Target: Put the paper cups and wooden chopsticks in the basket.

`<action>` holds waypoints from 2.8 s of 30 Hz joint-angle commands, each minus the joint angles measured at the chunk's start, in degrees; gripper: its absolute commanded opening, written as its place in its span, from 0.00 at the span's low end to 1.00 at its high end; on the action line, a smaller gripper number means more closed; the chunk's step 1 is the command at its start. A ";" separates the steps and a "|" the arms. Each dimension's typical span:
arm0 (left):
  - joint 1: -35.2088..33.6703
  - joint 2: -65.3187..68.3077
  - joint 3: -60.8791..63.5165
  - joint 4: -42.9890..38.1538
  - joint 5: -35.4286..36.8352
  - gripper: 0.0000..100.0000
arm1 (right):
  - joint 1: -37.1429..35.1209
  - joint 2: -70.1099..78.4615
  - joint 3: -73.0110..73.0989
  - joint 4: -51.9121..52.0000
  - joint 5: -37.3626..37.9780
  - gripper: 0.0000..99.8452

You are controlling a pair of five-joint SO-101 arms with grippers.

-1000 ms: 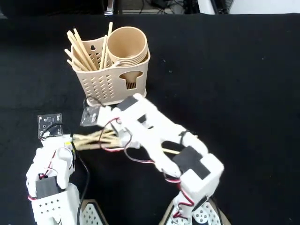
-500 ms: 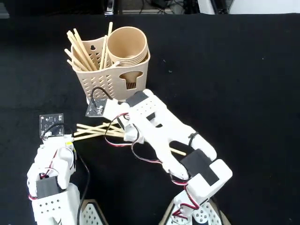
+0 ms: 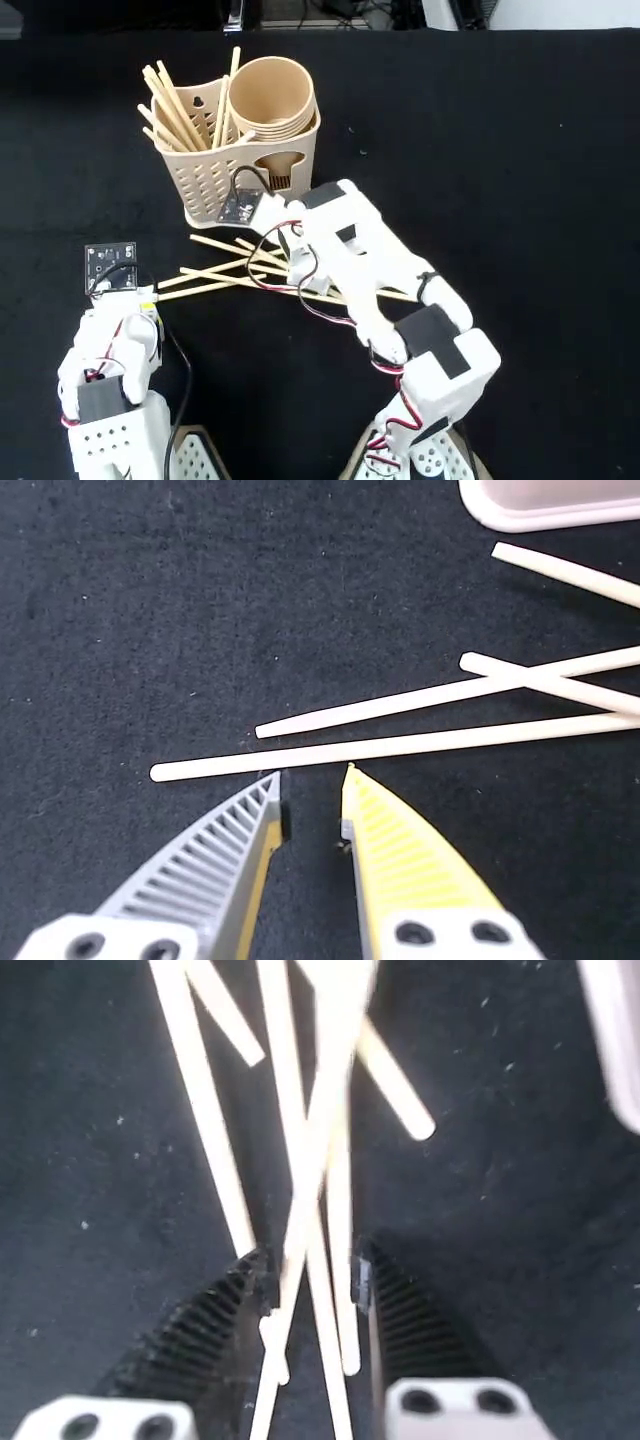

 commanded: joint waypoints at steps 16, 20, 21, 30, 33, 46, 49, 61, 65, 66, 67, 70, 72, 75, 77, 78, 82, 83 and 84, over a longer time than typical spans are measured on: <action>0.92 -0.88 0.40 0.35 -0.44 0.11 | -0.79 2.24 -1.01 -2.64 -0.70 0.02; 0.92 -0.88 0.40 0.35 -0.44 0.11 | -0.97 -2.33 -0.04 -0.79 -0.70 0.01; 0.92 -0.88 0.40 0.35 -0.44 0.11 | -0.97 -3.47 0.40 -0.44 -0.70 0.01; 0.92 -0.88 0.40 0.35 -0.44 0.11 | -0.97 -15.08 5.41 0.18 -0.70 0.01; 0.92 -0.88 0.40 0.35 -0.44 0.11 | -1.05 -18.42 7.08 0.09 -0.70 0.01; 0.92 -0.88 0.40 0.35 -0.44 0.11 | -4.66 -23.60 15.60 -8.09 -6.24 0.01; 0.92 -0.88 0.40 0.35 -0.44 0.11 | -5.54 -22.02 16.57 -10.11 -6.24 0.01; 1.01 -0.88 0.40 0.35 -0.44 0.11 | -5.89 -14.11 16.48 -10.37 -6.33 0.14; 1.01 -0.88 0.40 0.35 -0.44 0.11 | -5.89 -13.67 16.75 -10.37 -6.33 0.15; 1.01 -0.88 0.40 0.26 -0.44 0.11 | -5.89 -13.49 16.84 -10.37 -6.07 0.15; 1.01 -0.88 0.40 0.26 -0.44 0.11 | -5.89 -13.49 16.84 -10.37 -5.89 0.15; 1.01 -0.88 0.40 0.26 -0.44 0.11 | -5.89 -12.44 16.75 -10.37 -5.80 0.15; 1.01 -0.88 0.40 0.26 -0.44 0.11 | -6.95 -11.47 16.84 -10.37 -5.80 0.15; 1.01 -0.88 0.40 0.26 -0.44 0.11 | -9.32 -10.86 17.54 -10.02 -5.89 0.15; 1.01 -0.88 0.40 0.26 -0.44 0.11 | -11.96 -10.86 18.24 -9.93 -5.89 0.14; 1.01 -0.88 0.40 0.26 -0.44 0.11 | -13.19 -10.86 18.51 -9.93 -6.15 0.14; 1.01 -0.88 0.40 0.26 -0.44 0.11 | -14.86 -10.42 18.51 -10.02 -6.24 0.14; 1.01 -0.88 0.40 0.26 -0.44 0.11 | -14.86 -10.42 18.51 -10.02 -5.98 0.14; 1.01 -0.88 0.40 0.26 -0.44 0.11 | -14.86 -10.42 18.59 -10.02 -5.89 0.14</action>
